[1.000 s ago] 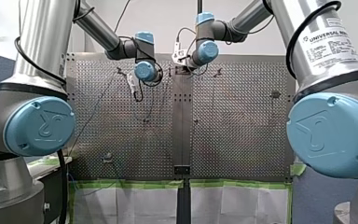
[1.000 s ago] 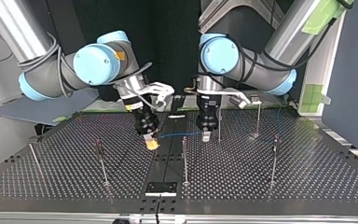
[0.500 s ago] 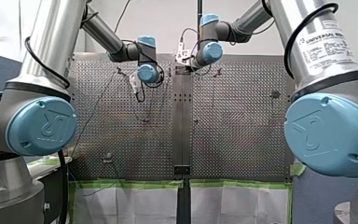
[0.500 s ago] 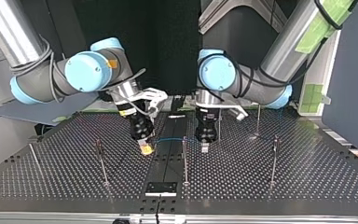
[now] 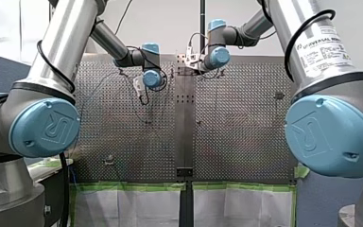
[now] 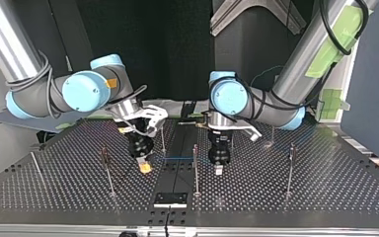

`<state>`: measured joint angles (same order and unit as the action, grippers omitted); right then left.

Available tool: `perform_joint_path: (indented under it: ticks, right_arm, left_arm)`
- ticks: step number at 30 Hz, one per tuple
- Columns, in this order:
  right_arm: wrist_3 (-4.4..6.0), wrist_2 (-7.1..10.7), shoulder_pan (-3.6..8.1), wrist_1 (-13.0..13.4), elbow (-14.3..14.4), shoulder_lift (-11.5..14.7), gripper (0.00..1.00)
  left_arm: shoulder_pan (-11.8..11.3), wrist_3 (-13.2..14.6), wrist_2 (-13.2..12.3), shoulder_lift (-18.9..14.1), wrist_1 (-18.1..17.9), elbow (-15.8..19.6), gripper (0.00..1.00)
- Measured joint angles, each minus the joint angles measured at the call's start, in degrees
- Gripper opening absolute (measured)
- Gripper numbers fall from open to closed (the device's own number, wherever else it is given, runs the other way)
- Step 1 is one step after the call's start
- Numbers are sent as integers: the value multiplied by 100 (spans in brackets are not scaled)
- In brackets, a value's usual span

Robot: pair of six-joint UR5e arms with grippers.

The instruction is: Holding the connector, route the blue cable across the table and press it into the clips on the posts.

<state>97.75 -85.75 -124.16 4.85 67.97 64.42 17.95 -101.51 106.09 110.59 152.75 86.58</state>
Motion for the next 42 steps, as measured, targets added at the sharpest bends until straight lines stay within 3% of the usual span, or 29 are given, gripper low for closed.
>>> perform_joint_path:
  ticks: [4, 6, 7, 9, 10, 12, 13, 15, 16, 17, 32, 42]
  right_arm:
    - [0, 51, 81, 6, -4, -1, 0]
    - [0, 78, 114, 7, -4, -2, 0]
    - [0, 85, 126, 8, -5, -2, 0]
    - [0, 94, 149, 8, -6, -2, 0]
    - [0, 97, 155, 8, -6, -3, 0]
    - [0, 99, 166, 5, -6, -2, 0]
    - [0, 99, 169, 3, -6, -3, 0]
    - [0, 100, 176, 1, -6, -3, 0]
    - [0, 100, 179, 0, -6, -2, 0]
    - [0, 101, 182, 0, -6, -3, 0]
    - [3, 24, 281, -50, -6, 4, 0]
    - [14, 13, 325, -77, -6, 11, 0]
  left_arm:
    - [-22, 0, -6, 7, 48, -16, 4]
    - [-24, -6, -6, 7, 92, -15, 16]
    - [-23, -9, -9, 8, 111, -15, 16]
    - [-13, -13, -6, 8, 163, -14, 36]
    - [-6, -10, -5, 9, 190, -14, 36]
    - [13, 3, 1, 9, 267, -13, 60]
    - [22, 10, 4, 9, 305, -13, 60]
    - [45, 19, 10, 2, 413, -13, 80]
    - [54, 21, 12, -1, 456, -13, 80]
    - [67, 24, 17, -5, 515, -12, 99]
    - [321, 80, 512, -358, 1287, 95, 99]
    - [487, 28, 458, -804, 1517, 449, 99]
